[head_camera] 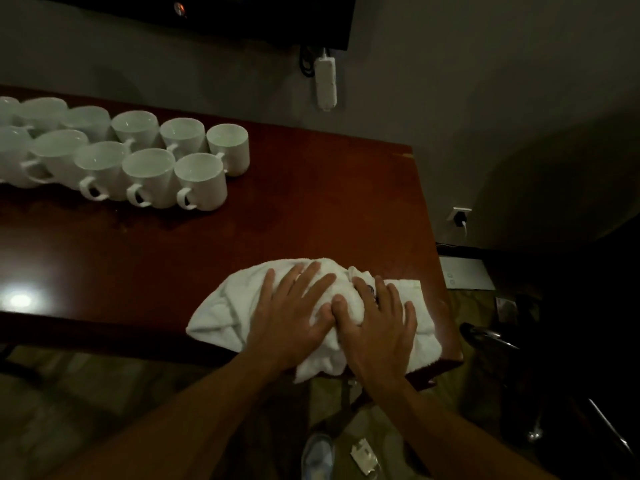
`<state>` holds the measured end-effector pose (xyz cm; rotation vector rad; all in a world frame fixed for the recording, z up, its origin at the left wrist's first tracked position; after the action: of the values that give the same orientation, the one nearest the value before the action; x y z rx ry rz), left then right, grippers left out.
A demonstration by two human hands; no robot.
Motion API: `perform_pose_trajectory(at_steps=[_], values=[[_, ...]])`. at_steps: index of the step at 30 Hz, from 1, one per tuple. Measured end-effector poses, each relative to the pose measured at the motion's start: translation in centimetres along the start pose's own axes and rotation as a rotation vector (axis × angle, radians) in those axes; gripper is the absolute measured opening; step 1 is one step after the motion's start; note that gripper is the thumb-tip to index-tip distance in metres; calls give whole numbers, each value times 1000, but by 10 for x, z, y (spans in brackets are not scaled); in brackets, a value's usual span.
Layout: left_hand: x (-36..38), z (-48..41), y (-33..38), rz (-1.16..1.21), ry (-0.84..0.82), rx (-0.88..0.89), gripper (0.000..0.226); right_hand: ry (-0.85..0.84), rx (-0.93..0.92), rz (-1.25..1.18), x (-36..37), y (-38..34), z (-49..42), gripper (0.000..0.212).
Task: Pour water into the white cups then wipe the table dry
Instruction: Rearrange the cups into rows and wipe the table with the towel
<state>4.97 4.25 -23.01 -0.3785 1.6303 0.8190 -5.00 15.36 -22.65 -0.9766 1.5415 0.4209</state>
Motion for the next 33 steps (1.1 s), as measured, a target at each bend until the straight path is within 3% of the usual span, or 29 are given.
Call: perform_pose_trajectory(at_steps=[13,33], values=[[-3,-66,-7,15,45,34,63,-44,-19,-21,15,3,-63,85],[-1,-277,-31,-21,76,-53,69,-69,-132,-39,65,16,-281,72]])
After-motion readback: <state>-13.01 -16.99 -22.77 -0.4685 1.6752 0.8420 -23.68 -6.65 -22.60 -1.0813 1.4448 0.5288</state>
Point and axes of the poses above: each hand's wrist, its own z-axis away from the middle knuckle, its own x-axis out of the palm, y = z × x, the point moved 10 cm from there along -z, towards the middle knuckle, and after that the axes turned 13 degrees about -x, right-handed, at the moved point
